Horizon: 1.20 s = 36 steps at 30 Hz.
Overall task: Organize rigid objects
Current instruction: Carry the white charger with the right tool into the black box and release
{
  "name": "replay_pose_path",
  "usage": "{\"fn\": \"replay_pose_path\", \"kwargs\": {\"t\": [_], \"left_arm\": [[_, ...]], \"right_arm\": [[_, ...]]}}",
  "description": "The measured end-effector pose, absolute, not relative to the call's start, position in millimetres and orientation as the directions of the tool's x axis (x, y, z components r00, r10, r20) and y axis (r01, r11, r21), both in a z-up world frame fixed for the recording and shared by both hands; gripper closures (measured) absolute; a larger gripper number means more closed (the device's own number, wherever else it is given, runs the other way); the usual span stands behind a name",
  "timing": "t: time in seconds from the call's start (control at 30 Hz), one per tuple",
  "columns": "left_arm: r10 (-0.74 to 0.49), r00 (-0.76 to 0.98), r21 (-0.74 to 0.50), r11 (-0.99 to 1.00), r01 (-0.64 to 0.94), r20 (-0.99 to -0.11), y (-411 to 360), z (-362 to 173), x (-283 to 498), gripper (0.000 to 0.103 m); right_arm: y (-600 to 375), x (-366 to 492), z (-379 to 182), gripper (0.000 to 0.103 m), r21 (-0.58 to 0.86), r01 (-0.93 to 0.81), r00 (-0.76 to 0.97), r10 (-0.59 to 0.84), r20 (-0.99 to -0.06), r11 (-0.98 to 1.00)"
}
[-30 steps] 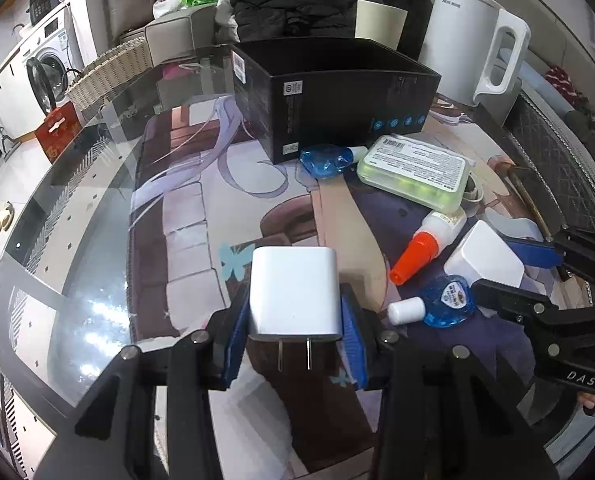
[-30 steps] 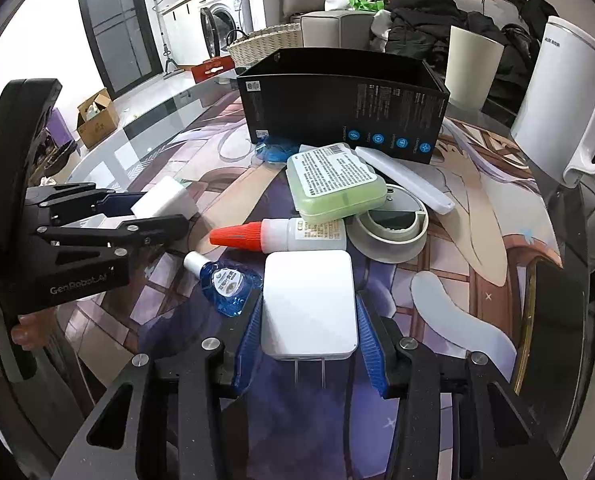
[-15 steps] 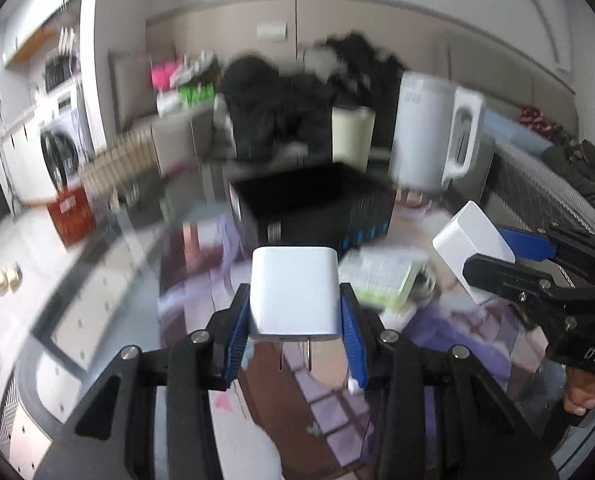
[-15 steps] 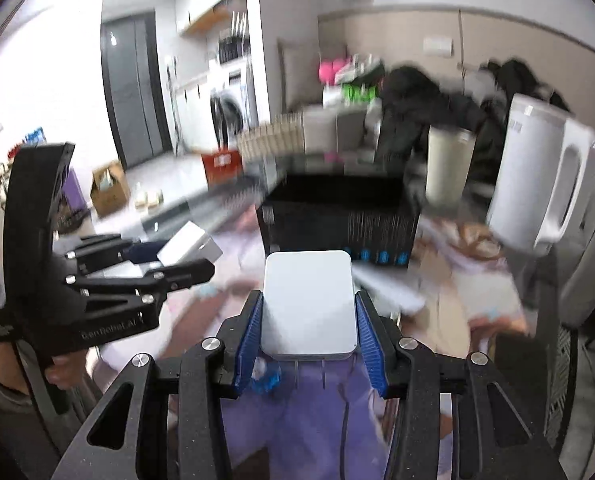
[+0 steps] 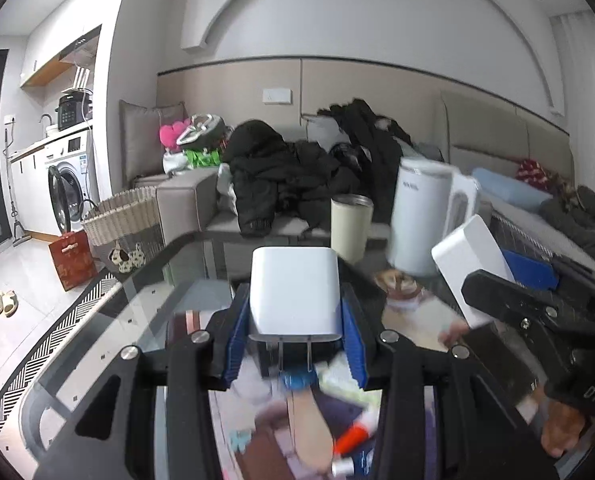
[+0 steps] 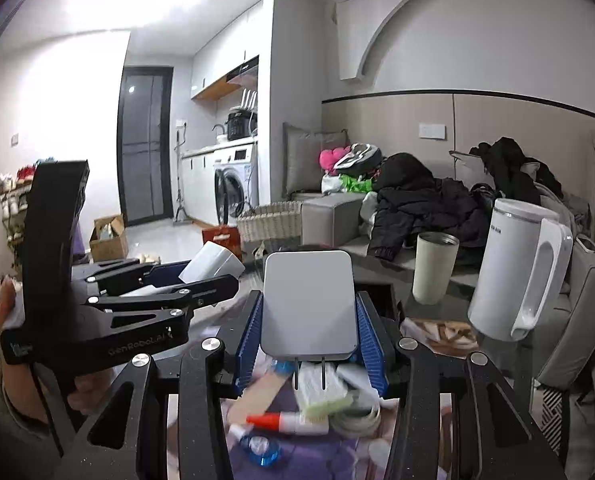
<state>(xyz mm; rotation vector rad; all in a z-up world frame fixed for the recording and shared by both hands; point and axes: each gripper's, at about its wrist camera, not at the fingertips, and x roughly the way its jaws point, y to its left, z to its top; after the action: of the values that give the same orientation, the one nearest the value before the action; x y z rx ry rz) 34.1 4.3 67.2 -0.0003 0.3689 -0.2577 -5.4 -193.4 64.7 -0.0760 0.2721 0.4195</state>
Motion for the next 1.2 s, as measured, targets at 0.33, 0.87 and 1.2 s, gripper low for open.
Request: {"fn": "replay_pose_path", "kwargs": {"t": [0.33, 0.87, 1.2], "left_arm": [[-0.174, 0.945, -0.1, 0.983, 0.152, -0.278, 11, 92, 97, 0.063], [-0.187, 0.782, -0.137, 0.982, 0.131, -0.595, -7, 32, 210, 0.063], [-0.201, 0.614, -0.142, 0.979, 0.144, -0.763, -22, -5, 237, 0.063]], "right_arm": [[-185, 61, 114, 0.058, -0.028, -0.345, 0.932, 0.338, -0.132, 0.938], [-183, 210, 55, 0.058, 0.063, -0.316, 0.842, 0.31, -0.442, 0.947], [-181, 246, 1, 0.058, 0.108, -0.292, 0.669, 0.284, -0.687, 0.95]]}}
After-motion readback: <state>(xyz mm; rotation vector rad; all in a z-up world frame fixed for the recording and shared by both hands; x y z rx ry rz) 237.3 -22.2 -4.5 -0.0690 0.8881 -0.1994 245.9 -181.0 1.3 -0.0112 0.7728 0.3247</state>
